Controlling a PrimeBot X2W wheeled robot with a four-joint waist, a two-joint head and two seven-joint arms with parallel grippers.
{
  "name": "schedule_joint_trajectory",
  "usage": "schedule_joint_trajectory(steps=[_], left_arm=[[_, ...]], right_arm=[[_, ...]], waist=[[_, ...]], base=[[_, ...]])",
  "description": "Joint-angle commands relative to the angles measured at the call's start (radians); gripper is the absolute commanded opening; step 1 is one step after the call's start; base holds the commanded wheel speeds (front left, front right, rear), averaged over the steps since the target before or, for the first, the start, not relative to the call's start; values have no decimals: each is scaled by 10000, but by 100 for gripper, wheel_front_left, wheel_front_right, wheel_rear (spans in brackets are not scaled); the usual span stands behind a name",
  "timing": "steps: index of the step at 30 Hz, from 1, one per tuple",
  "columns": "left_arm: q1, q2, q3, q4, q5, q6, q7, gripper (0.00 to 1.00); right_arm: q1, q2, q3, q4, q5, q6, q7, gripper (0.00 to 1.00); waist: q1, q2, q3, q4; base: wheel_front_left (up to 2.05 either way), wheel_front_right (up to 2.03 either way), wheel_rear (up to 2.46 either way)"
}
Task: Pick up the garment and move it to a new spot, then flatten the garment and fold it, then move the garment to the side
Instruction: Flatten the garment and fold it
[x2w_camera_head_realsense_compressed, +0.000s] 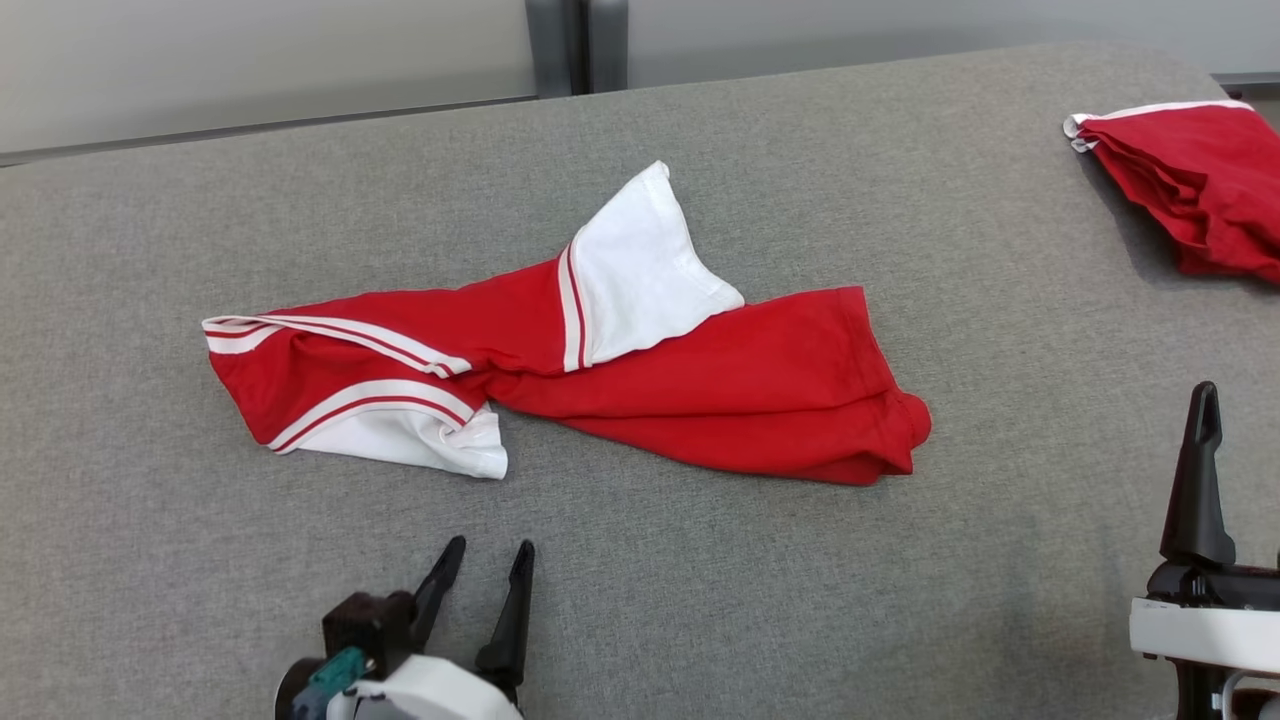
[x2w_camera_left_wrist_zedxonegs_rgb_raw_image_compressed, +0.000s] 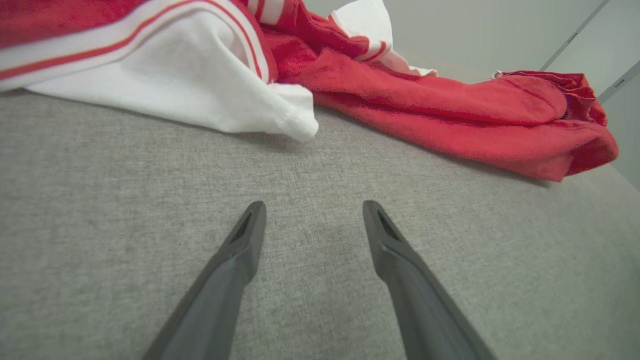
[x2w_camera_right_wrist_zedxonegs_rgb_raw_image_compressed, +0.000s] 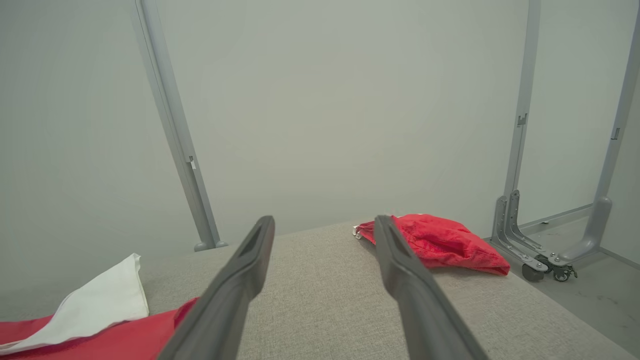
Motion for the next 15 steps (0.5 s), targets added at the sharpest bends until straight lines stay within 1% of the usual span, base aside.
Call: schedule_joint_trajectory(steps=[1,3,5,8,9,11,12,13,14,15], left_arm=[[-487,5,-115,298,44,23,117,100],[-768,-80,-158,718,-85,166,261,100],[-990,-92,-217,913,-38,205,284,100],[-1603,-131,-245,1578,-137,338,300,100],[-1937,-129,-143,2050,-131,634,274,100],[-2212,-133,-22,2362,-113,911,147,100],[-2312,-135,28,2488,-95,1036,75,92],[-2353,-136,63,2594,-70,1115,13,49],[-2397,-141,108,2681,-89,1151,-50,29],[-2420,-138,123,2759,-80,1187,-105,0]], right_arm=[[-127,-23,47,-32,-58,-5,-4,100],[-197,-23,102,-38,-95,-4,-4,100],[-249,-23,134,-42,-107,-5,-2,100],[-327,-23,187,-55,-125,-5,-4,100],[-343,-23,159,-53,-136,-5,-2,100],[-352,-22,100,-64,-93,-5,-2,100],[-337,-20,67,-62,-78,-5,-4,100],[-315,-20,56,-59,-68,-4,-4,100],[-293,-22,54,-56,-58,-5,-4,100],[-279,-22,49,-43,-43,-5,-2,100]], waist=[[0,0,65,56],[0,0,128,60],[0,0,171,44],[0,0,287,-54],[0,0,331,-127],[0,0,368,-197],[0,0,377,-220],[0,0,382,-243],[0,0,383,-261],[0,0,379,-276]], base=[[0,0,0],[0,0,0],[0,0,0],[0,0,0],[0,0,0],[0,0,0],[0,0,0],[0,0,0],[0,0,0],[0,0,0]])
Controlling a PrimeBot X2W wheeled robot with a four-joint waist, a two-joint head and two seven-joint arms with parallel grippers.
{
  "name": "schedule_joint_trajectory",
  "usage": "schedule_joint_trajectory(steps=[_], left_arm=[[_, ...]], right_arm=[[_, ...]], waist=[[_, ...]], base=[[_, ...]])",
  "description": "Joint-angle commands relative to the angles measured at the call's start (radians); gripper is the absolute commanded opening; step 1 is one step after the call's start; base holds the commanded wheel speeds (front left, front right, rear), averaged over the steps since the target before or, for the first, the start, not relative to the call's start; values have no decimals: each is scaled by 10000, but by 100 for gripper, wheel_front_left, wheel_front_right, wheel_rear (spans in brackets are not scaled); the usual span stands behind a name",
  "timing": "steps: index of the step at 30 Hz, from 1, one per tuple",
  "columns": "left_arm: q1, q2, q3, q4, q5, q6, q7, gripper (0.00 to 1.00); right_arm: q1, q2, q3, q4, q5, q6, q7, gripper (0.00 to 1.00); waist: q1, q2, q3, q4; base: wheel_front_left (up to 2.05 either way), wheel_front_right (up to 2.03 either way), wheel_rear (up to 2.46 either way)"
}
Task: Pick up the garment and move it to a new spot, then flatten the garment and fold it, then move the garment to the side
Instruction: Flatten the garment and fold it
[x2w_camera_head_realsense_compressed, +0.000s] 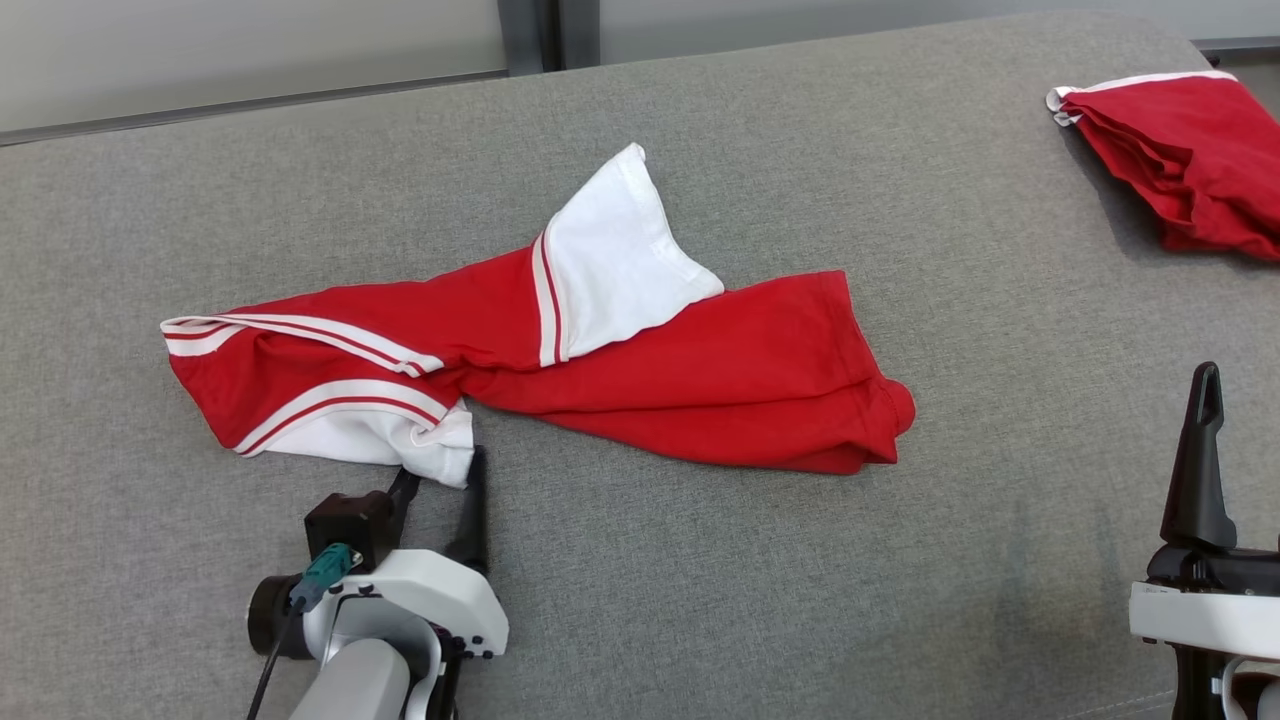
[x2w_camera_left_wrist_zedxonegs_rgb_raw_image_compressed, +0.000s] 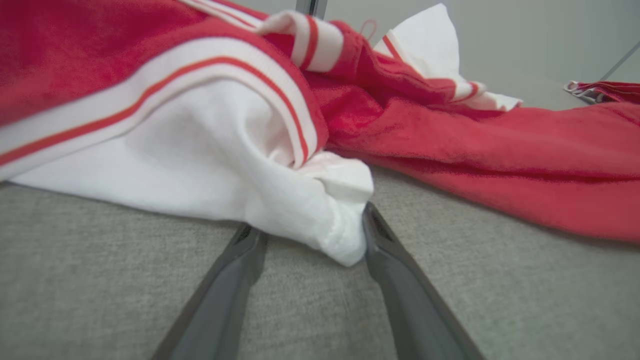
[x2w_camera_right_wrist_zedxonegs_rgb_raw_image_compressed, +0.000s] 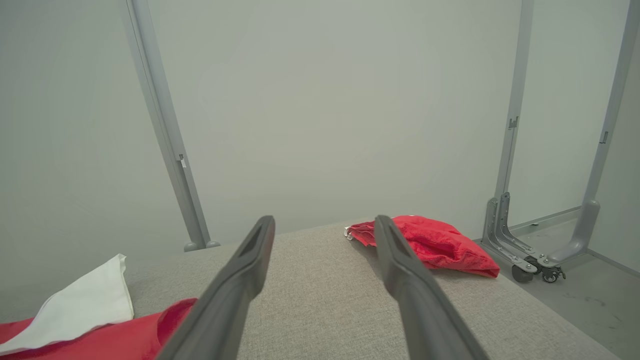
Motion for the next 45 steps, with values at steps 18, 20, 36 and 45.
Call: schedule_joint_trajectory(steps=[18,20,36,45], left_arm=[[2057,1821,375,-3929,1728,1175,-231,0],[2365,2007,442,-4175,1736,1247,-172,0],[2323,2378,167,-4571,1821,1017,93,0],[2021,2100,-1075,-4403,1857,-182,51,100]], right_arm=[[489,-35,930,478,167,-5,-2,100],[506,-199,1363,1000,295,-5,-2,100],[-2259,-3049,6122,5080,518,-10,3,100],[-2873,-3478,6773,5445,1385,-8,0,100]], waist=[[0,0,-598,908],[0,0,-644,976],[0,0,-674,1328],[0,0,-566,1660]], base=[[0,0,0],[0,0,0],[0,0,0],[0,0,0]])
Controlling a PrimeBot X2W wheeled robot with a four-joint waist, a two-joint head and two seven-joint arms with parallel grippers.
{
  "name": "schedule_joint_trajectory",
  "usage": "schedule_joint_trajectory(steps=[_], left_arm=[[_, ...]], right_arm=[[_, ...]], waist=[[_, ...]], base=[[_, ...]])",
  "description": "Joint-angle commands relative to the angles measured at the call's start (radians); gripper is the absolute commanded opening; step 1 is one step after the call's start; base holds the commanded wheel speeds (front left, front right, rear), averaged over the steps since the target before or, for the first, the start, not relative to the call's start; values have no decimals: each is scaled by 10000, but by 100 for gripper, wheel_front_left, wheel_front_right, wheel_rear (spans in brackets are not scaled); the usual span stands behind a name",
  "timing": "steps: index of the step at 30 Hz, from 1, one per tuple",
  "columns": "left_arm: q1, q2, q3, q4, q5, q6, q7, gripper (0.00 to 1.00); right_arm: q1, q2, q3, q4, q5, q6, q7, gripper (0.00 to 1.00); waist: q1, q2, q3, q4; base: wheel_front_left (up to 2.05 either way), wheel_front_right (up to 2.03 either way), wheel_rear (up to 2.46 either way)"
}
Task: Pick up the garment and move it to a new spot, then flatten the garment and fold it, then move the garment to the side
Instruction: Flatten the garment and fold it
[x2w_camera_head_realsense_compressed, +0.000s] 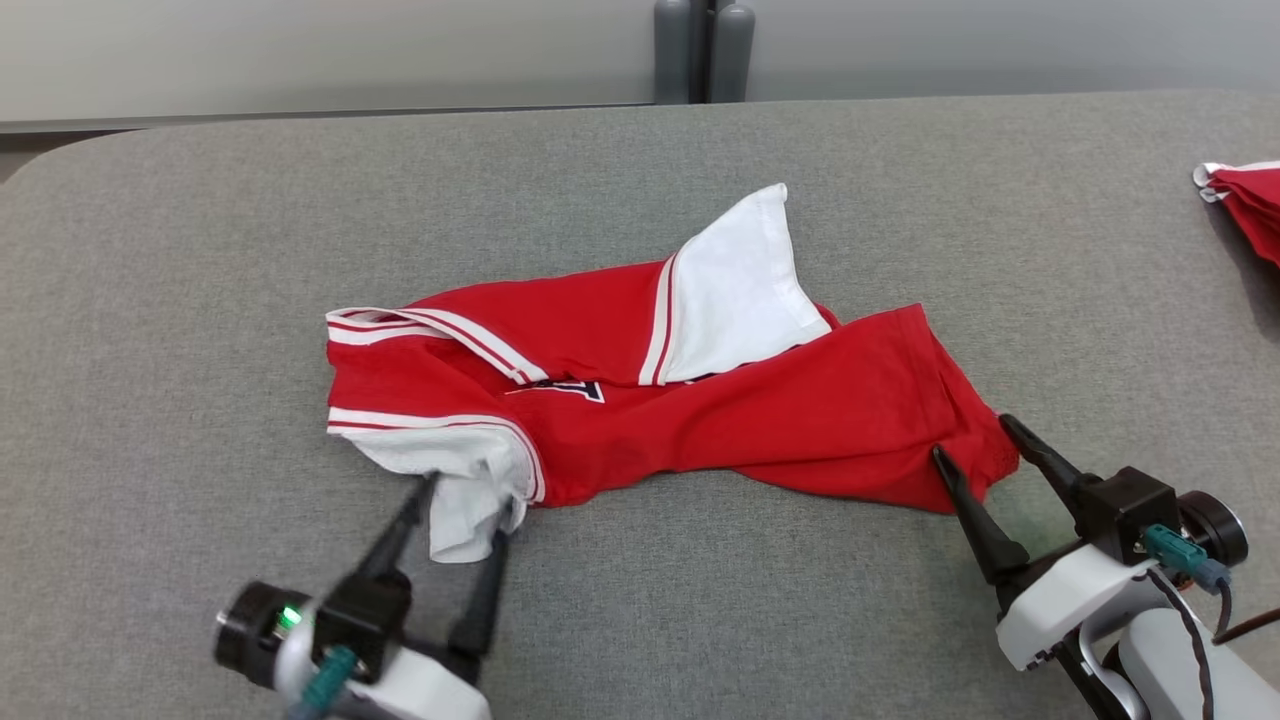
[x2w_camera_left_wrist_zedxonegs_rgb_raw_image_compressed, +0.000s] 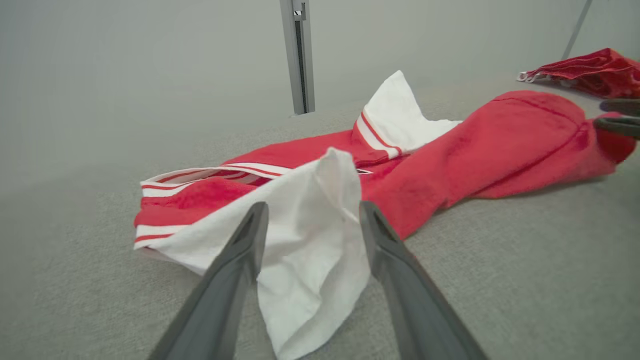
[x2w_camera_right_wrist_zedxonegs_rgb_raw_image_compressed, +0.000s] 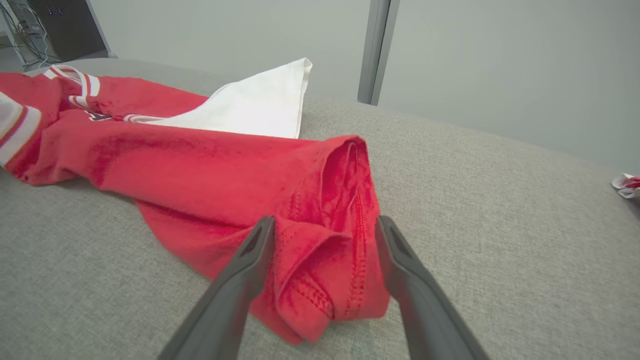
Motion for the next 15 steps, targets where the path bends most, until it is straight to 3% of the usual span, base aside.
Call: schedule_joint_trajectory(steps=[1,5,11,15], left_arm=[[237,-45,-119,-51,-75,-141,-68,100],[936,-14,-403,24,-452,-552,-86,100],[842,-309,242,1178,-416,715,-77,100],[453,-506,581,1785,-548,1056,-171,100]], right_arm=[[146,-49,-38,11,57,-12,-2,100],[395,-102,-250,-74,154,-12,-3,100],[725,-88,-573,-285,82,-12,-3,100],[786,-70,-674,-416,78,-12,-4,100]], waist=[[0,-1,17,31],[0,-1,77,98],[0,-1,150,95],[0,-1,181,-57]], base=[[0,0,0],[0,0,0],[0,0,0],[0,0,0]])
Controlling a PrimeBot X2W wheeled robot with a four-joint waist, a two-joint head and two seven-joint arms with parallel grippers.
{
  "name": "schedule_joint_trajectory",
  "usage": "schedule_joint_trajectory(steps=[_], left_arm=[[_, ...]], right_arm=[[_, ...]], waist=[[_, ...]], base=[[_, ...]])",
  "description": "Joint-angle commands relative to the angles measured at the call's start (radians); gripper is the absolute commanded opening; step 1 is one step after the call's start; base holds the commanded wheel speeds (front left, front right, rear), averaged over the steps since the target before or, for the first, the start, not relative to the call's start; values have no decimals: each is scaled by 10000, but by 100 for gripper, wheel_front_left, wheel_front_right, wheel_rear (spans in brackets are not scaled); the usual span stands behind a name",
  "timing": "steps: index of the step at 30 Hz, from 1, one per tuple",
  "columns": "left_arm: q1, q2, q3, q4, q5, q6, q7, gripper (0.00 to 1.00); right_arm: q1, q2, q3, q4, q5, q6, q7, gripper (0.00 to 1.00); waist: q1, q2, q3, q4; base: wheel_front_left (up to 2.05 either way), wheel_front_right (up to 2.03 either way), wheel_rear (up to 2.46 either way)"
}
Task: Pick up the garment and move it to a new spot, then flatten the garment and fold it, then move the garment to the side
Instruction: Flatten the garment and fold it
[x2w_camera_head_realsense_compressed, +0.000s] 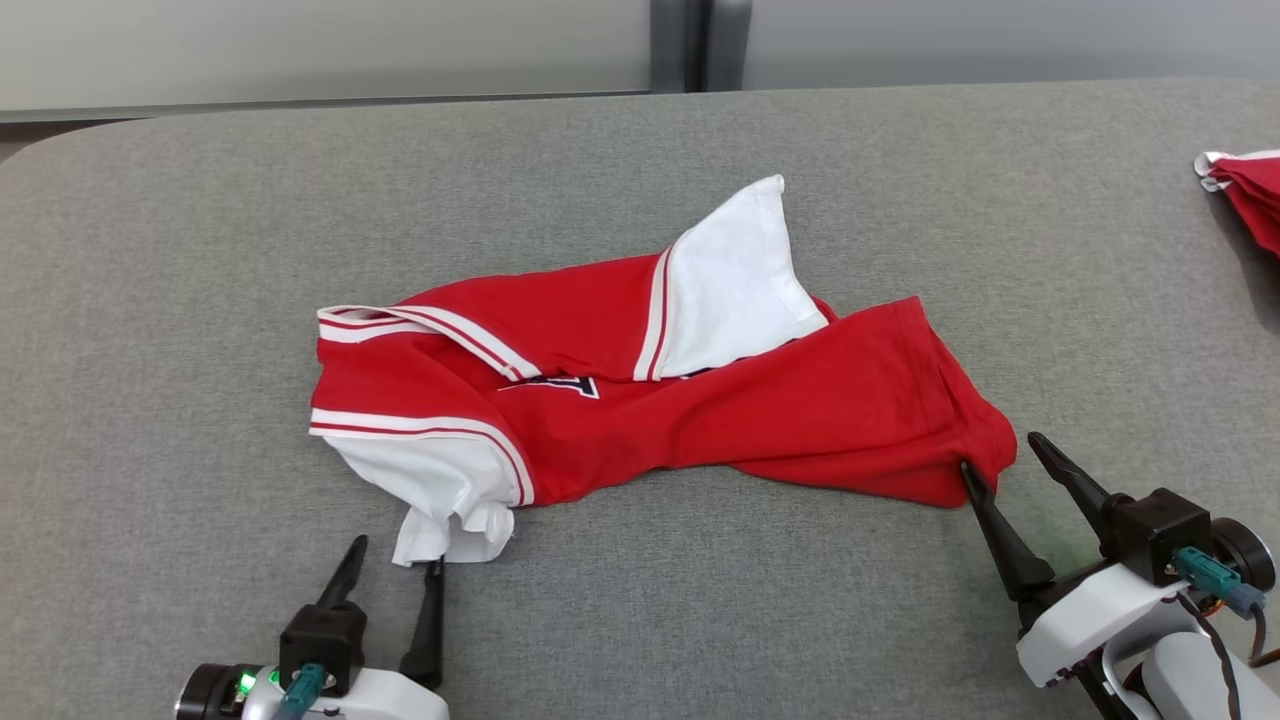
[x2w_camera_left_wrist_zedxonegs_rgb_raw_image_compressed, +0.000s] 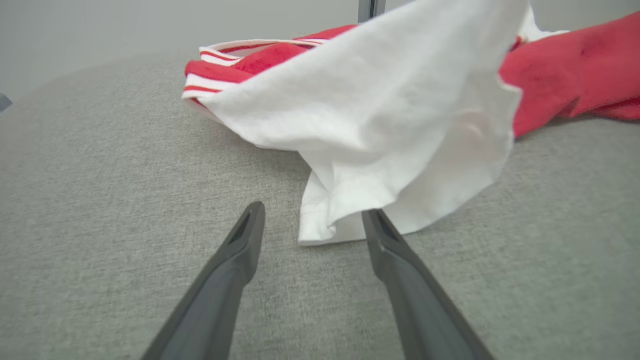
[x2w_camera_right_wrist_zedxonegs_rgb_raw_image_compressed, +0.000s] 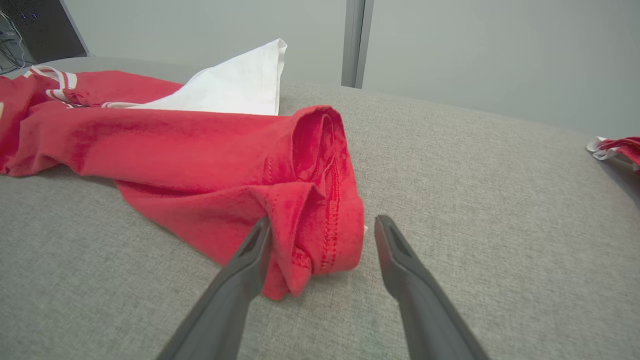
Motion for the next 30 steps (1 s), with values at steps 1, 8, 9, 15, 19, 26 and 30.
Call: schedule_joint_trajectory(steps=[1,8,9,15,19,26,30], left_arm=[[-135,38,93,167,-42,106,-59,100],[-460,55,456,892,-191,232,-134,0],[-478,55,522,835,-194,217,-154,0],[-36,222,1156,-398,95,349,-178,0],[144,270,1517,-802,129,346,-170,0],[32,251,2201,-868,84,115,-173,0],[-123,211,2385,-792,164,55,-174,0]], right_arm=[[75,-11,-42,-49,-19,-12,-4,100],[106,-33,-196,-235,-48,-12,-4,100],[126,-39,-231,-283,-63,-12,-4,100],[289,-315,-87,-505,-181,-12,-4,100],[475,-629,-81,-622,129,-12,306,100],[1316,-1812,10,-3299,1960,-12,2611,100],[1212,-2168,-151,-4709,2055,-11,3125,100]], waist=[[0,0,25,-74],[0,0,46,-299],[0,0,48,-297],[0,0,33,-96],[0,0,47,104],[0,0,169,445],[0,0,280,503]], base=[[0,0,0],[0,0,0],[0,0,0],[0,0,0],[0,0,0],[0,0,0],[0,0,0]])
